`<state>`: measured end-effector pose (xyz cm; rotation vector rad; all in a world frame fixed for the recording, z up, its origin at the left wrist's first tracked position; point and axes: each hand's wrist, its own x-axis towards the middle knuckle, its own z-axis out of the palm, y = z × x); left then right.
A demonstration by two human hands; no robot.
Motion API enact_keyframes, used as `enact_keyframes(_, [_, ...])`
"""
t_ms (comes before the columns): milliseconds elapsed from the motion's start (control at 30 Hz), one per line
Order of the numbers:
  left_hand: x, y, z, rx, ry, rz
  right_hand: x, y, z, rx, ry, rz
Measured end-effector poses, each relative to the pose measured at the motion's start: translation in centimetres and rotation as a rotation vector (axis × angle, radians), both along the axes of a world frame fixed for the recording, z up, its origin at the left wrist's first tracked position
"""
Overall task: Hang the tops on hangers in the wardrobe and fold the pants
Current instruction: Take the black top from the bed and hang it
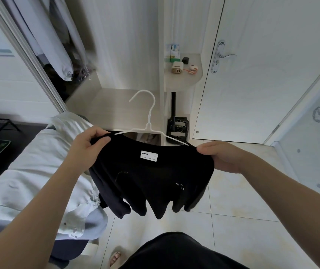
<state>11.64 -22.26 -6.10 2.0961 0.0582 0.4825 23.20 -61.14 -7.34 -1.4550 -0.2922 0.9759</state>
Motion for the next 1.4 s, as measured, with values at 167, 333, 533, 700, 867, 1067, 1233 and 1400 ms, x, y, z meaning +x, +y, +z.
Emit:
enact_keyframes(167, [0.0,-0.5,0.2,0.015,0.005,-0.004,-0.1,-0.2,0.0,-0.027,0.108,-0.155])
enact_keyframes(333, [-0.1,-0.9,0.4,0.037,-0.007,0.008,-0.4,0.3,-0.4,-0.015,0.116,-0.333])
enact_keyframes(533, [-0.1,-0.5,0.5,-0.012,-0.026,0.024,-0.8,-0.1,-0.6,-0.028,-0.235,-0.296])
enact_keyframes(700, [-0.3,0.4,0.9,-0.019,-0.044,0.023,-0.4,-2.8,-0.9,-0.171,-0.227,0.064])
enact_keyframes(867, [-0.5,0.8,0.7,-0.010,-0.033,0.019,-0.3,-3.2,-1.2,-0.224,-0.214,0.114])
enact_keyframes(1067, [-0.7,1.1,1.4,-0.008,-0.052,-0.033,-0.4,-3.5,-1.8,0.007,0.185,0.040])
enact_keyframes(1233, [-0.8,1.0,1.6,0.015,-0.042,-0.034,-0.1,-3.5,-1.8,-0.034,0.207,0.057])
enact_keyframes(1400, [-0.9,1.2,1.6,0.007,-0.038,-0.028,-0.6,-3.1,-1.8,-0.015,0.247,0.128])
